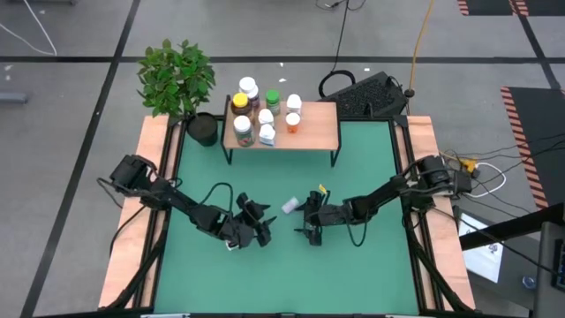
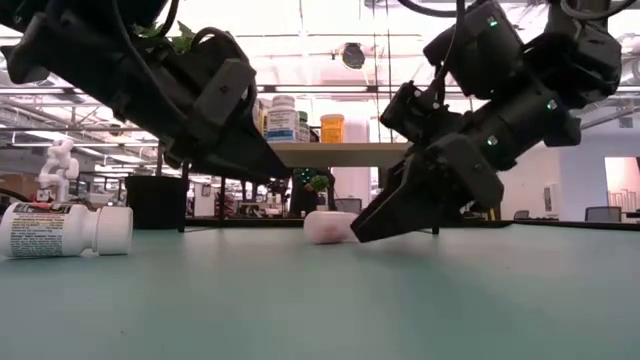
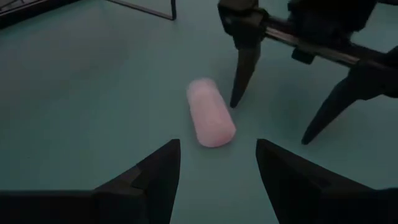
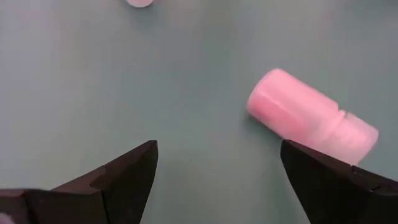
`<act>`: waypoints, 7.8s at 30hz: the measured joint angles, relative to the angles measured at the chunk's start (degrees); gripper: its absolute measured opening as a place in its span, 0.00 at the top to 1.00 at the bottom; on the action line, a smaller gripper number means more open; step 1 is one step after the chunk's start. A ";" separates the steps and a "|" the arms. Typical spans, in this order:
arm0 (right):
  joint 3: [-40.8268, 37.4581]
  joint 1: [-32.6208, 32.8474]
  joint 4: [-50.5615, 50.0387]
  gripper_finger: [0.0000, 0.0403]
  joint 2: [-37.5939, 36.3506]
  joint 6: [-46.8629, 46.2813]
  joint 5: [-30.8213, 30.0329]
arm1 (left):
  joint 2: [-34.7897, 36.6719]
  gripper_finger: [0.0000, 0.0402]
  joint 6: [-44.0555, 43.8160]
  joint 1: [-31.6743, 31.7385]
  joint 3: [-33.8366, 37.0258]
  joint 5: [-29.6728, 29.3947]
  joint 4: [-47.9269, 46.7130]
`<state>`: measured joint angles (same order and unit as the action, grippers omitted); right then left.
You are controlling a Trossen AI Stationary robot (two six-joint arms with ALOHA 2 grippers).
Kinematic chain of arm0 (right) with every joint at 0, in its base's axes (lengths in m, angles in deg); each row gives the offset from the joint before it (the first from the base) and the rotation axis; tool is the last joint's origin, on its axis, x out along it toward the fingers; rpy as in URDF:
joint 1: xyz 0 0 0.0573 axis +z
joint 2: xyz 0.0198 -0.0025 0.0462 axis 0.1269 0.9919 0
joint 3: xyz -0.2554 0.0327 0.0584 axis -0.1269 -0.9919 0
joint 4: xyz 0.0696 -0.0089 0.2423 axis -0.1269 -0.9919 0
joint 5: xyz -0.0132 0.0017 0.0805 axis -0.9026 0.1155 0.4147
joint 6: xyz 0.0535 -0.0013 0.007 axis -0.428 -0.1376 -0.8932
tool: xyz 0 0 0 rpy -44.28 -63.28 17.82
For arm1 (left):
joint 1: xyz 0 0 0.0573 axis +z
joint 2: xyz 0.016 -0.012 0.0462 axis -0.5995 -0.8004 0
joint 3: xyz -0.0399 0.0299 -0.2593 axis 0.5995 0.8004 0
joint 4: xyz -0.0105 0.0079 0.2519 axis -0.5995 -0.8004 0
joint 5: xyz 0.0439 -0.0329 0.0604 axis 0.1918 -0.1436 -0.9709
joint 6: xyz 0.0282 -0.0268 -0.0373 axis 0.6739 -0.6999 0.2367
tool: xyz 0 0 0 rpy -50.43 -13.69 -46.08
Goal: Pick and place medicine bottles onto shelf by color
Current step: Put the transparent pill bottle on the shelf
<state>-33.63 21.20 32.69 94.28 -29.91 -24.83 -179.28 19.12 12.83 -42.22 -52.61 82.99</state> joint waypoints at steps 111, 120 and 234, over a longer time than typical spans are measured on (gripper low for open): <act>-18.83 14.71 30.66 0.18 -23.45 8.05 -10.06 | -15.28 0.64 19.56 4.74 -7.78 30.35 49.90; -15.30 14.69 24.39 0.36 -23.47 7.37 -5.46 | -15.29 0.64 19.86 4.76 -7.78 30.36 49.96; 48.08 -37.53 -67.24 0.64 -8.04 14.95 13.97 | -3.87 0.40 3.17 0.50 -7.76 11.65 5.66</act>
<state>14.45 -16.33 -34.55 86.24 -14.96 -10.86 -183.15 22.29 13.32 -49.98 -40.95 88.65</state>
